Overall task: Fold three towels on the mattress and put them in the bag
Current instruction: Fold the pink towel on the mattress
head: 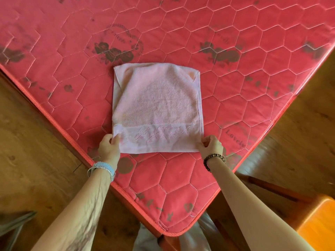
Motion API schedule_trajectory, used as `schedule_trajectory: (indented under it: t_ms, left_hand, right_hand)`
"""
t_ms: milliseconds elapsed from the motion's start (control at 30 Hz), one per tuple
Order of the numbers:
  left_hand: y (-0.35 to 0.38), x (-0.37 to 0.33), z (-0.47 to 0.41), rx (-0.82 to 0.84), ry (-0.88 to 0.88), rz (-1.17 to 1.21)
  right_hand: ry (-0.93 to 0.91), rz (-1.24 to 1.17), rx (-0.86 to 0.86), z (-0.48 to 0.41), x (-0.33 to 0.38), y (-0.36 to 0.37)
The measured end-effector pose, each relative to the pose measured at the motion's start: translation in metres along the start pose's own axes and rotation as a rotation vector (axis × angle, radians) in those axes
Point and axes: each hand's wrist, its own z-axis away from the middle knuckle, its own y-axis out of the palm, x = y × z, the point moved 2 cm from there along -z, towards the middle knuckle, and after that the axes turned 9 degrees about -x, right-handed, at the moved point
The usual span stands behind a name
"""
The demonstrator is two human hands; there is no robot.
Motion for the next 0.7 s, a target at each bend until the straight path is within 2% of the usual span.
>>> schedule_trajectory:
  t_ms: [67,200,367,433,600,700]
  left_hand:
    - [0.0,0.008,0.0,0.031,-0.058,-0.027]
    - [-0.001,0.03,0.008,0.276,-0.241,-0.156]
    - [-0.004,0.044,0.034,0.432,-0.403,-0.304]
    - [-0.005,0.043,0.039,0.415,-0.381,-0.344]
    - [-0.01,0.002,0.033,0.247,-0.11,-0.286]
    - [0.002,-0.024,0.017,0.202,-0.138,-0.131]
  right_hand:
    - [0.014,0.014,-0.017,0.001,-0.004,-0.004]
    - [0.092,0.051,-0.028,0.014,-0.026,-0.024]
    - [0.11,0.141,0.038,0.035,-0.053,-0.049]
    - [0.101,0.159,0.042,0.036,-0.057,-0.051]
    - [0.002,0.015,0.005,0.017,-0.031,-0.044]
    - [-0.026,-0.091,0.019,-0.005,0.001,-0.035]
